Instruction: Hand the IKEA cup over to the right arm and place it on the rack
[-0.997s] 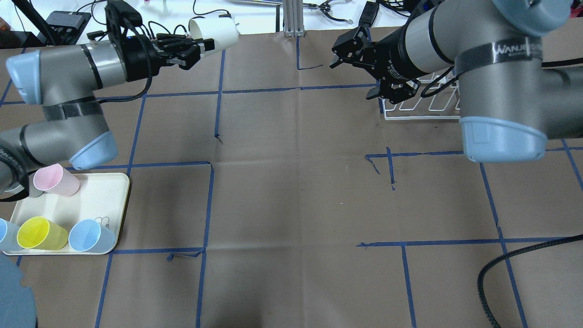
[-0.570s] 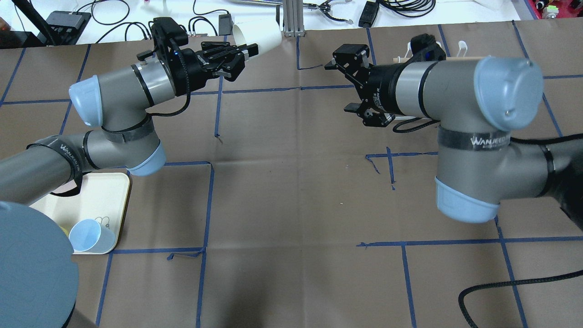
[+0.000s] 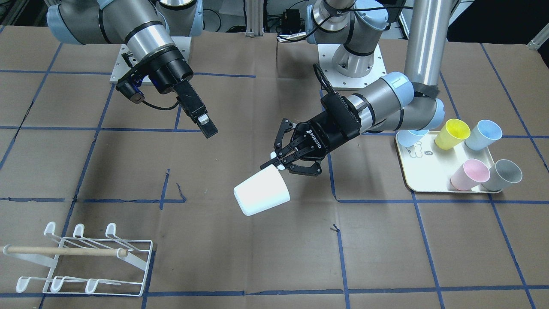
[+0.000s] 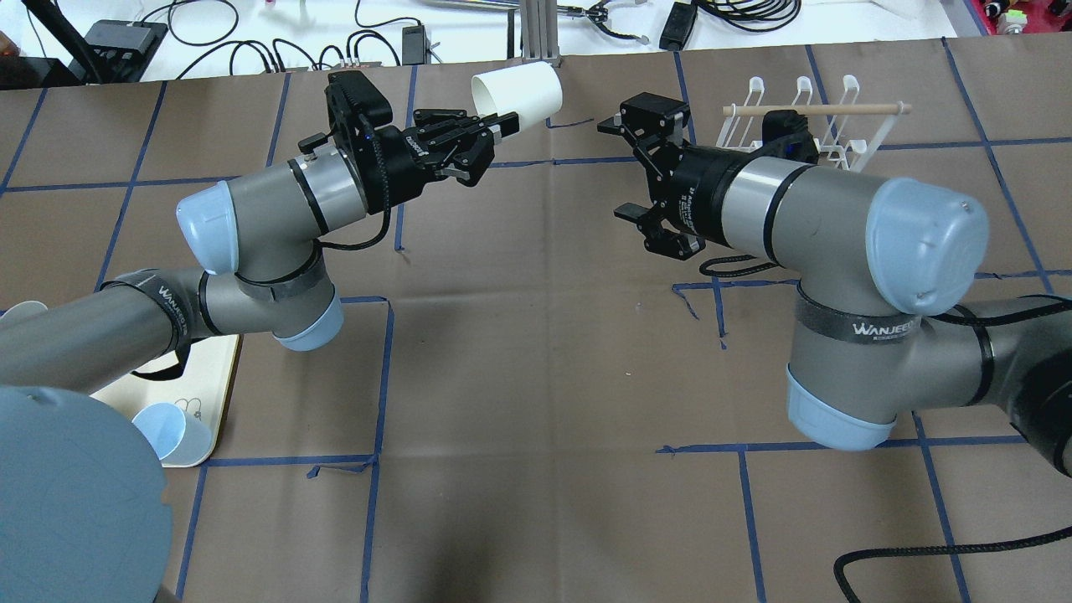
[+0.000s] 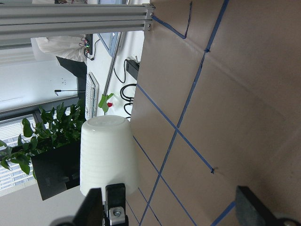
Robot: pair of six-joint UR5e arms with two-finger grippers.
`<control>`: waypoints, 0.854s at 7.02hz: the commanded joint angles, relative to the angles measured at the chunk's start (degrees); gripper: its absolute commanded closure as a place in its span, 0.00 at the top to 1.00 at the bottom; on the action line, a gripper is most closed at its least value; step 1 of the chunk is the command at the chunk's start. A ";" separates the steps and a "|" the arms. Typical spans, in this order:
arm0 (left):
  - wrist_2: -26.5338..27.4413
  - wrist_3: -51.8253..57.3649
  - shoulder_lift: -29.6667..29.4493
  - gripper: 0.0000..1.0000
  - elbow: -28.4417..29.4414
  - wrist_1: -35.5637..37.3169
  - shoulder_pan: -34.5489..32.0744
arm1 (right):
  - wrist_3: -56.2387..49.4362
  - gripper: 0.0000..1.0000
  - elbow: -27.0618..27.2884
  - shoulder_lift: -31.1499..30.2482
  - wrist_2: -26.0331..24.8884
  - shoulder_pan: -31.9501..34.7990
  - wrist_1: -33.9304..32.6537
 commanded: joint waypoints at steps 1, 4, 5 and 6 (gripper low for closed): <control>0.18 -0.69 0.22 0.04 -0.99 0.80 -2.45 | 0.22 1.00 -0.31 0.41 0.03 0.40 -0.16; -0.08 -0.78 1.09 0.05 -4.32 2.73 -3.52 | -0.40 1.00 -2.67 4.09 -0.50 0.40 0.45; -0.09 -0.78 1.18 0.06 -4.42 2.73 -3.52 | -0.31 0.99 -4.60 6.10 -0.50 0.40 0.36; 0.00 -0.78 1.18 0.06 -4.42 2.73 -3.52 | -0.40 0.99 -6.01 7.60 -0.50 0.49 0.01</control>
